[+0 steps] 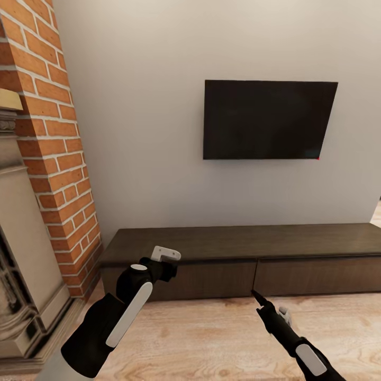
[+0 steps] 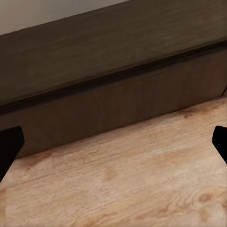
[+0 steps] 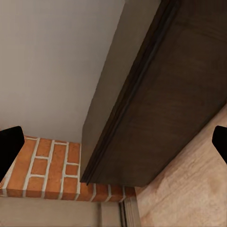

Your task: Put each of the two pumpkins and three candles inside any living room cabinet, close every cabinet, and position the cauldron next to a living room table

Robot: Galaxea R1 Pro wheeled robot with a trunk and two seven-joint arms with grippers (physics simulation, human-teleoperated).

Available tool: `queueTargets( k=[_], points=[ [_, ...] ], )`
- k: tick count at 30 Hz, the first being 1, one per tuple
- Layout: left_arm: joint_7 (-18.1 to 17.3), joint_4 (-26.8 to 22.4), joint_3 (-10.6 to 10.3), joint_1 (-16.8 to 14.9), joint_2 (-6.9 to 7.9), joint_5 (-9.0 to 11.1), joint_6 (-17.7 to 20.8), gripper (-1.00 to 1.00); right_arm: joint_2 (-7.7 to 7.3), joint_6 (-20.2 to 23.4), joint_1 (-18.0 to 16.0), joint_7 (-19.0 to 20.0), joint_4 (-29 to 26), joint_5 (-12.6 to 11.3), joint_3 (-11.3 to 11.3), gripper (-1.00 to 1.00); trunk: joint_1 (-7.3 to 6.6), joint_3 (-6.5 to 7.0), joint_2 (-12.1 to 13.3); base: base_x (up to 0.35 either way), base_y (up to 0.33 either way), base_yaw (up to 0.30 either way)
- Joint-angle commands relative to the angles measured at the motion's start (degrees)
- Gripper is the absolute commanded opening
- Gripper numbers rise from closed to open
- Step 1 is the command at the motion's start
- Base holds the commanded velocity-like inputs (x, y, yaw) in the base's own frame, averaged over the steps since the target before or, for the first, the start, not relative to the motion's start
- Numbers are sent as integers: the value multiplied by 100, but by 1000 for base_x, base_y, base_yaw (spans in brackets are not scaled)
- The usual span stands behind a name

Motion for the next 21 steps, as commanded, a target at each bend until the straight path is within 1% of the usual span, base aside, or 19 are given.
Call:
queueTargets(
  k=[1,8,11,14,16,17,20,21],
  points=[
    [61,-5,-12,-7,5,55,8,100,-7,71,-26,11,4,-47,-15,100,22,-25,-44,0,0,0],
    [57,2,-16,-7,-3,73,1,100,-134,196,-120,75,7,-50,-29,100,175,-151,-325,0,0,0],
    [56,2,-16,-6,-1,82,1,100,-180,209,-128,285,5,-5,0,100,241,-204,-445,0,0,0],
    [54,-1,-5,-6,3,85,0,100,-198,212,-130,368,1,10,15,100,307,-258,-566,0,0,0],
    [53,-3,0,-5,6,86,0,100,-246,218,-128,438,-17,12,23,100,351,-294,-646,0,0,0],
    [53,-4,-2,-5,6,87,0,100,-267,220,-127,495,-20,12,26,100,373,-312,-686,0,0,0],
    [58,-43,-13,-3,2,88,0,100,-357,234,-126,998,-4,23,36,100,439,-366,-806,0,0,0],
    [61,-57,-16,-2,1,88,0,100,-366,236,-126,1045,-1,24,37,100,461,-384,-847,0,0,0]
  ],
)
